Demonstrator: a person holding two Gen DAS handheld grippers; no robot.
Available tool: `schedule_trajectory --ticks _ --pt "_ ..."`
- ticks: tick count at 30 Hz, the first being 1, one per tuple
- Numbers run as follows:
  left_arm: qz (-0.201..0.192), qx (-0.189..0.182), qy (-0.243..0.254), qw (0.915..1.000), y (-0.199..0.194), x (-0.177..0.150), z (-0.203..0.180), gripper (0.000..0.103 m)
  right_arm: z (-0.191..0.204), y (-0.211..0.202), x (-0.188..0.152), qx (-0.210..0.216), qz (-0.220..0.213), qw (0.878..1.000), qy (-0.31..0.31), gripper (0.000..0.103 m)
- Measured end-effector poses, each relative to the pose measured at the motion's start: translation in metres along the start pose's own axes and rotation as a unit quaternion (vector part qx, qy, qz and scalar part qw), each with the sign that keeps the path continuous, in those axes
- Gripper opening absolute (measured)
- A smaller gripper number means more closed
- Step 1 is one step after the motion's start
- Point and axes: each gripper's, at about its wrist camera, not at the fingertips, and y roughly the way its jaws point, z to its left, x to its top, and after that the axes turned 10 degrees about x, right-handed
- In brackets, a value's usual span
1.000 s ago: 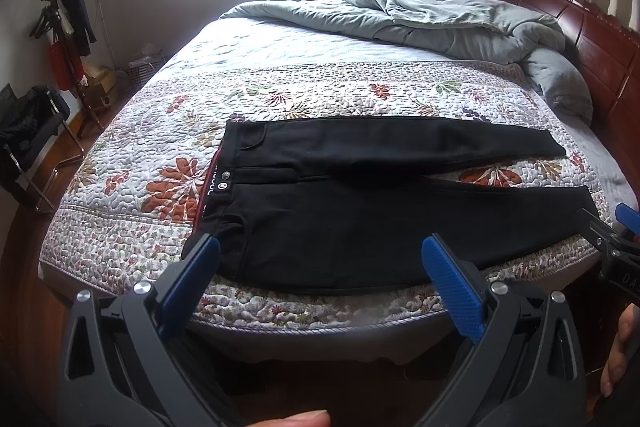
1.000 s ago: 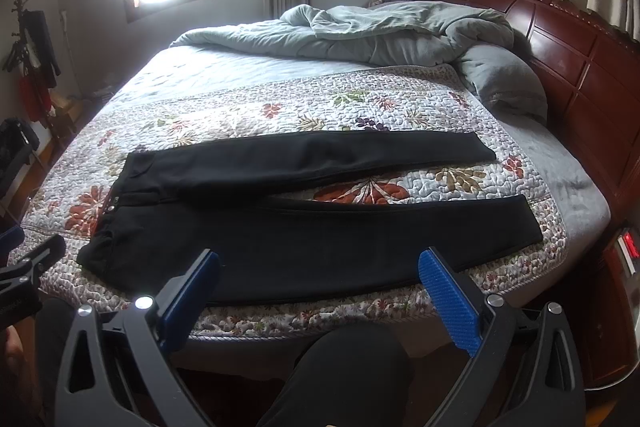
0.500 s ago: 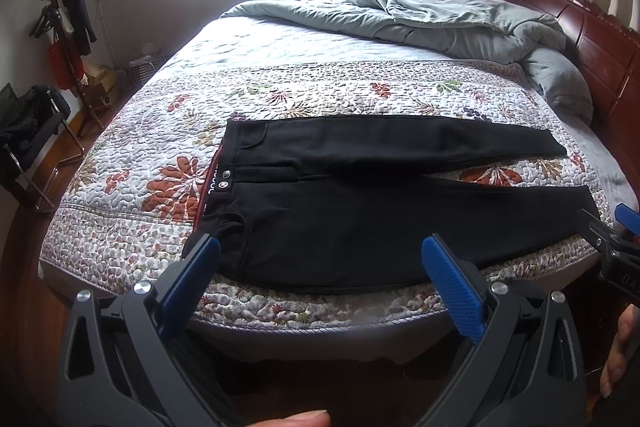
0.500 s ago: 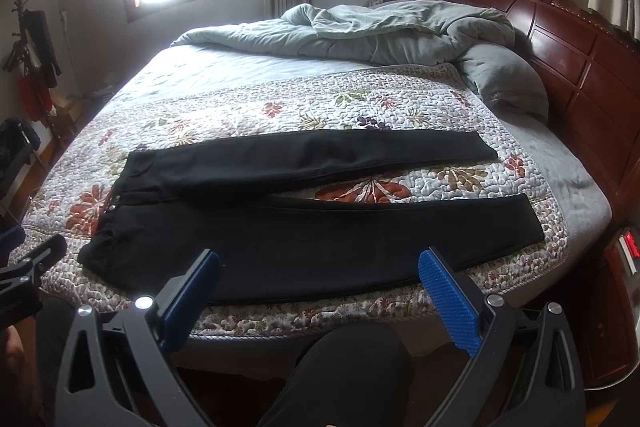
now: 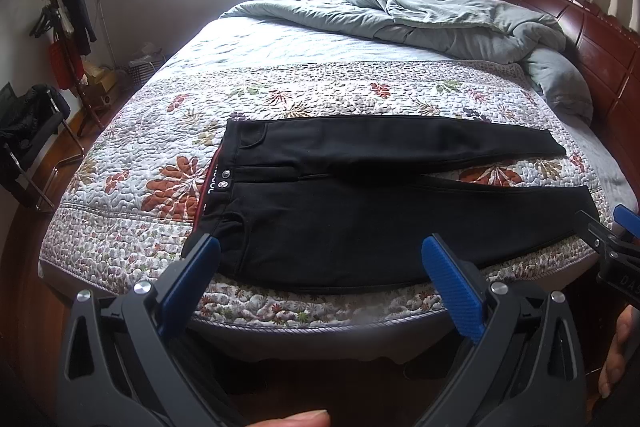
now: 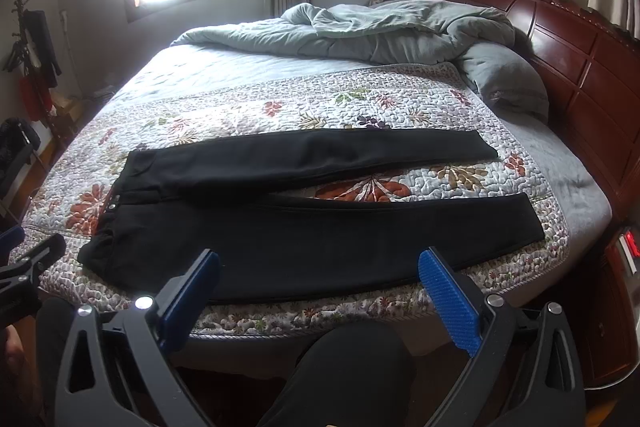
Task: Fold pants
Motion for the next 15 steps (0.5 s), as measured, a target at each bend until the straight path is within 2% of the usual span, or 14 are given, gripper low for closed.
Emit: schedule_trajectory --ticks 15 --pt "-0.002 -0.002 -0.001 1.0 -0.0011 -0.0008 0.0018 0.1 0.0013 -0.0001 -0.0015 0.0 -0.001 1.0 -0.001 0.099"
